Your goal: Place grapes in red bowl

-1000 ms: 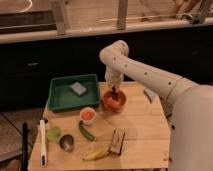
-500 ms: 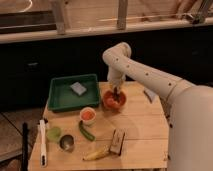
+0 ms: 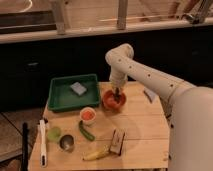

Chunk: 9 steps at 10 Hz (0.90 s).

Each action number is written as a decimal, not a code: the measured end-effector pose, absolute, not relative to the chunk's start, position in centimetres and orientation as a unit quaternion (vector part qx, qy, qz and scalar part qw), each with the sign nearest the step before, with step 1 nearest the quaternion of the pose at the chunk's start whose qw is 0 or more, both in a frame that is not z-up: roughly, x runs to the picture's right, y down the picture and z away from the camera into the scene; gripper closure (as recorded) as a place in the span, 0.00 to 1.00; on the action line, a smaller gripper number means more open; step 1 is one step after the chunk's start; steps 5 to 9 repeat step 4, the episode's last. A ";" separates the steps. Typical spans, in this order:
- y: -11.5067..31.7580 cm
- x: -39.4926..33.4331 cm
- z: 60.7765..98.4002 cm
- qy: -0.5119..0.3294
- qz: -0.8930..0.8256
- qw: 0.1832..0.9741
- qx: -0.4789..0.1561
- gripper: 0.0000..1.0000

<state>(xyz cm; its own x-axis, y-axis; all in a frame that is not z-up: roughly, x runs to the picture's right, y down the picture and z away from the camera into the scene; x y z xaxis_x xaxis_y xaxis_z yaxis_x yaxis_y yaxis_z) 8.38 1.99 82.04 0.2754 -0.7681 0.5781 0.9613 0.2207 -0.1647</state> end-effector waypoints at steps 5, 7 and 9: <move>1.7 8.7 82.2 -0.193 -0.570 0.760 -0.244 0.20; 1.7 8.7 82.2 -0.193 -0.570 0.760 -0.244 0.20; 1.7 8.7 82.2 -0.193 -0.570 0.760 -0.244 0.20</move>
